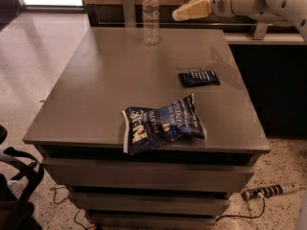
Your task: Pick water bottle
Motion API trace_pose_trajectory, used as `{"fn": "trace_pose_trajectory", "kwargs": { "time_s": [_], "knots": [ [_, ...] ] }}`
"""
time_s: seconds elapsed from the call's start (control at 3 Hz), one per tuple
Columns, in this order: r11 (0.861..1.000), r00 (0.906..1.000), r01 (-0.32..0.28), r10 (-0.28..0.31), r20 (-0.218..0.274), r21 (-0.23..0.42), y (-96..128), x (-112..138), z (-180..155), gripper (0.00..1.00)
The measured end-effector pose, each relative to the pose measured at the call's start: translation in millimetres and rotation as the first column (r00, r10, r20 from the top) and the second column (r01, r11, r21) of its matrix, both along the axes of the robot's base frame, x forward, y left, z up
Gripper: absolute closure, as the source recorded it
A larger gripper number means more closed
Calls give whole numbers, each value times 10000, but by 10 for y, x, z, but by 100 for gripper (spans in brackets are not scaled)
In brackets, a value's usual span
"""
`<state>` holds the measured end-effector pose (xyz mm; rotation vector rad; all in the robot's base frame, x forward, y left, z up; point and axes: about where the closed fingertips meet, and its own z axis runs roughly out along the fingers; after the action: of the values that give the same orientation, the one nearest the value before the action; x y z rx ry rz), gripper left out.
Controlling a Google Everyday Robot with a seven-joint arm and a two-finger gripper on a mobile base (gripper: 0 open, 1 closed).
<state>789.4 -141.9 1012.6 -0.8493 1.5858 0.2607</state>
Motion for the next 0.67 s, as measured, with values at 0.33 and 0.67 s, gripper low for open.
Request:
{"fn": "trace_pose_trajectory", "kwargs": {
  "time_s": [0.33,0.67],
  "knots": [
    [9978,9995,220,-234,214,629,156,212,-64,0],
    [9911,9990,189,-241,379,1318,284,460,-113,0]
  ]
}}
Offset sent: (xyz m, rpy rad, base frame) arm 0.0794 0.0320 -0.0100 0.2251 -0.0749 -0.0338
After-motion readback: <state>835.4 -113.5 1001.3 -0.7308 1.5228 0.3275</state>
